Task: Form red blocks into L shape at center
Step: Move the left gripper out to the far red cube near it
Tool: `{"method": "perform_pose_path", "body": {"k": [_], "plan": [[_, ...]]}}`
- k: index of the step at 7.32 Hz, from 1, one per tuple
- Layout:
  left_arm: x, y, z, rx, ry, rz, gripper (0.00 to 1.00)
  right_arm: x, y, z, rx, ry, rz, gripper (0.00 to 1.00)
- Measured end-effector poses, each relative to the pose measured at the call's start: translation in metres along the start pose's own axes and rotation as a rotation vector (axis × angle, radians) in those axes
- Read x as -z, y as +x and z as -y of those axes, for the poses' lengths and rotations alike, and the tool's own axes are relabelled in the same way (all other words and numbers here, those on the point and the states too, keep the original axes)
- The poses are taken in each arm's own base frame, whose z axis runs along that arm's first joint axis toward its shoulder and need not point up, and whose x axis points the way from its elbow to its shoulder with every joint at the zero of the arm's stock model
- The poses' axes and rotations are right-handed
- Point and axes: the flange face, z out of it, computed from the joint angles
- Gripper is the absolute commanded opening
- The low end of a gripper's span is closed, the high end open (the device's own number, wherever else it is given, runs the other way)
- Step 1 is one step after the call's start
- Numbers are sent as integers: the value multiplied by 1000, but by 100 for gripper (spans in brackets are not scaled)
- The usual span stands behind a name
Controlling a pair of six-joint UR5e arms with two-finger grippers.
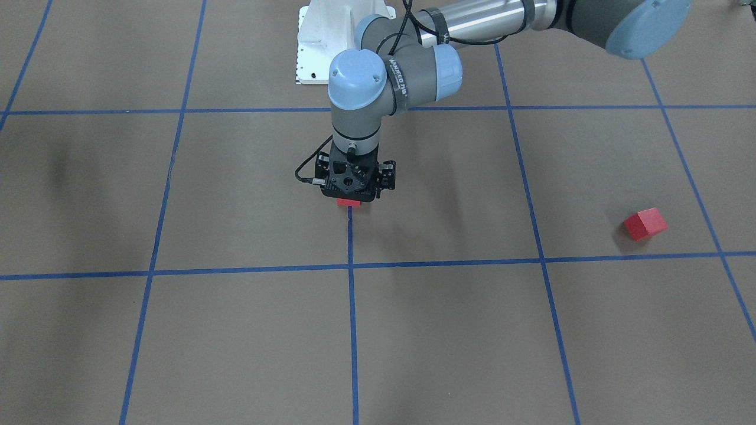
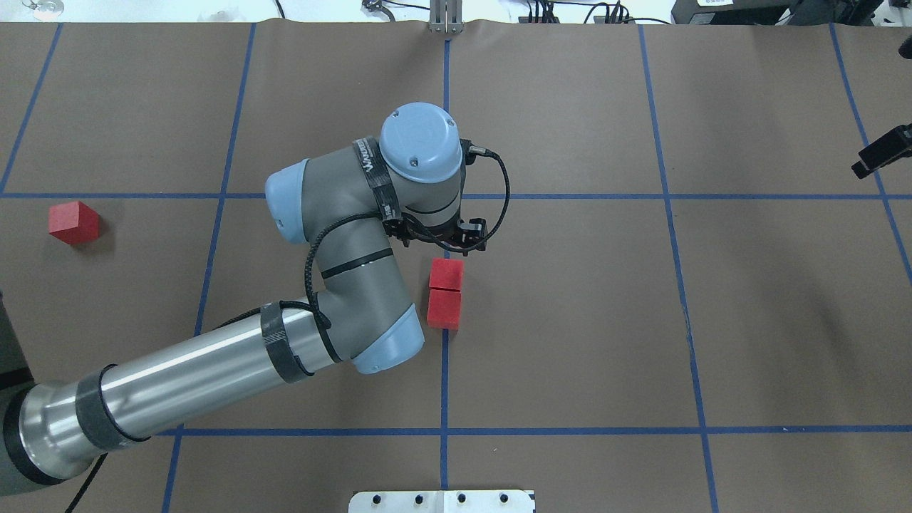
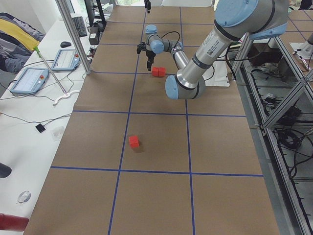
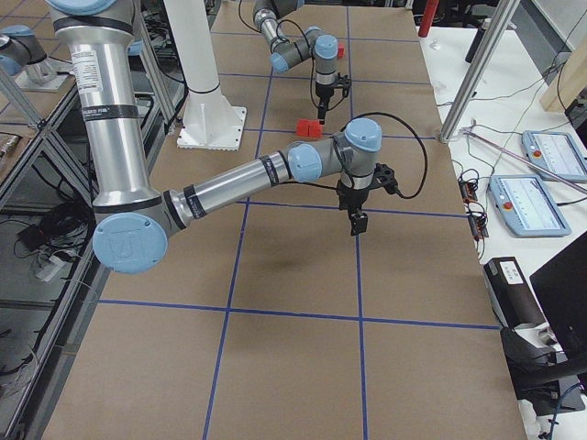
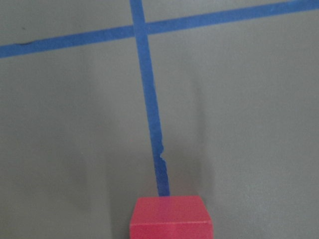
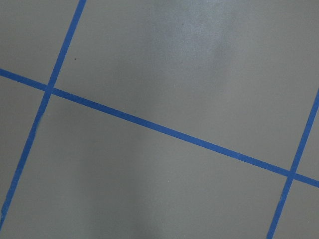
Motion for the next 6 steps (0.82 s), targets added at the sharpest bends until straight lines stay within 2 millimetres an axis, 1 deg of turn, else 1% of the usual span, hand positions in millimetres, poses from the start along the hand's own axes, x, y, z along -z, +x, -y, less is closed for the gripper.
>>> {"method": "perform_pose_path", "body": {"k": [1, 2, 3, 5, 6], "plan": [[12, -50, 4, -56, -8, -13, 99, 0, 0, 0, 0, 0, 0, 100], [21, -113, 2, -124, -16, -16, 99, 0, 0, 0, 0, 0, 0, 100], [28, -190, -4, -209, -18, 1, 99, 0, 0, 0, 0, 0, 0, 100], [41, -327, -11, -389, -17, 56, 99, 0, 0, 0, -1, 0, 0, 100], [43, -397, -20, -478, -20, 50, 99, 0, 0, 0, -1, 0, 1, 100]]}}
